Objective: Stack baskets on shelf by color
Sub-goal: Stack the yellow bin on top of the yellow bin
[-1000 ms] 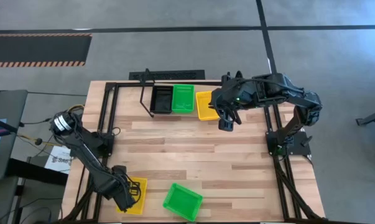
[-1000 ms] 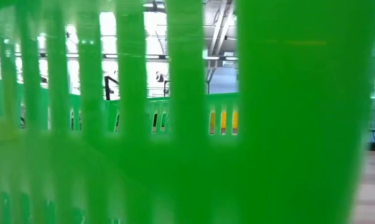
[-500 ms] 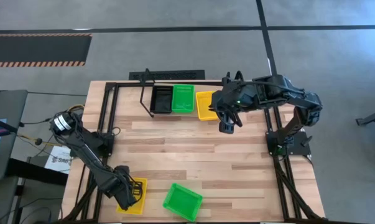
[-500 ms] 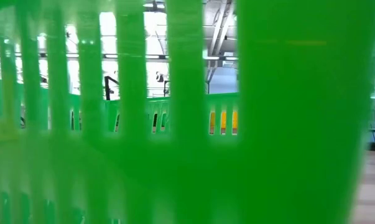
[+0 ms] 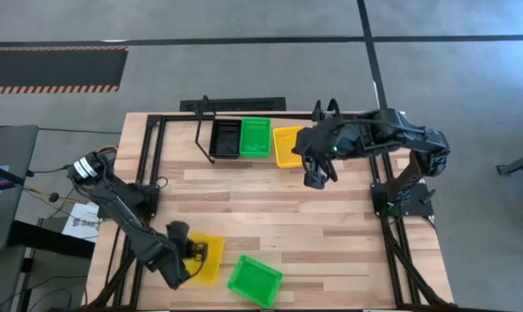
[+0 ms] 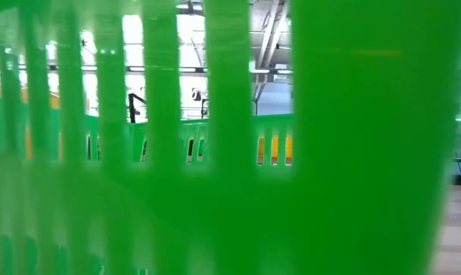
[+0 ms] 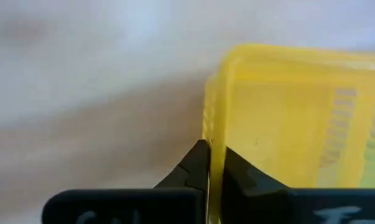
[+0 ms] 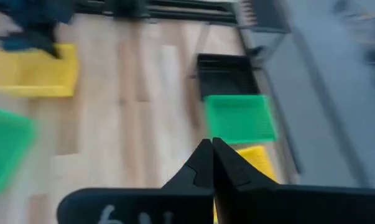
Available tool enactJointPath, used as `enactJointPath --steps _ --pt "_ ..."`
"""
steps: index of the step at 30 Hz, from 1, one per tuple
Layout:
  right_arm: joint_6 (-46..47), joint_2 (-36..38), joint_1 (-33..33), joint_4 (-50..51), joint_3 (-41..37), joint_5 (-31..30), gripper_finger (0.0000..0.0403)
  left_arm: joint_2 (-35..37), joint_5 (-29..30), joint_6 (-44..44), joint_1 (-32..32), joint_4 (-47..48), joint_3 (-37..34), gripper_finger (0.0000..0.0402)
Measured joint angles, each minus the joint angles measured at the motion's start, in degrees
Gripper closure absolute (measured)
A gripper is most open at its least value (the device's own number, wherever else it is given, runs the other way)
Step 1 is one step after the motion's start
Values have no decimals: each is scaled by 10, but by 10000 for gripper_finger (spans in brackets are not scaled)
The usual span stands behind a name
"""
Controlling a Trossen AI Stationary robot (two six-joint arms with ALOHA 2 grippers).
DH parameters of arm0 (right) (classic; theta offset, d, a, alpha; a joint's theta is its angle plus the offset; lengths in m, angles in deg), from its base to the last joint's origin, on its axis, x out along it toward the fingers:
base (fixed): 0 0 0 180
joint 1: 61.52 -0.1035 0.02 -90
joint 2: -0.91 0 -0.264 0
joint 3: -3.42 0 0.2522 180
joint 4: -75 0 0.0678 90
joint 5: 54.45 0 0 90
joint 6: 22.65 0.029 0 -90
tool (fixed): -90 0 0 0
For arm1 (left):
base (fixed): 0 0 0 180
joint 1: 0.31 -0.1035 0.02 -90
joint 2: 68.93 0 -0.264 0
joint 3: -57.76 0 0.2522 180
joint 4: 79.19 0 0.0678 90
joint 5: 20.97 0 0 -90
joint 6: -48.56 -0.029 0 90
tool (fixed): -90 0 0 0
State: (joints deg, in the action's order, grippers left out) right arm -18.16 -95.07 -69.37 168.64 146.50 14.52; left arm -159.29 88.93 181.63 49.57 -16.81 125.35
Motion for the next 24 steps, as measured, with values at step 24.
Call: enactJointPath --steps 24 --pt "415 -31 -215 99 0 -336 402 208 54 -921 -402 -275 104 401"
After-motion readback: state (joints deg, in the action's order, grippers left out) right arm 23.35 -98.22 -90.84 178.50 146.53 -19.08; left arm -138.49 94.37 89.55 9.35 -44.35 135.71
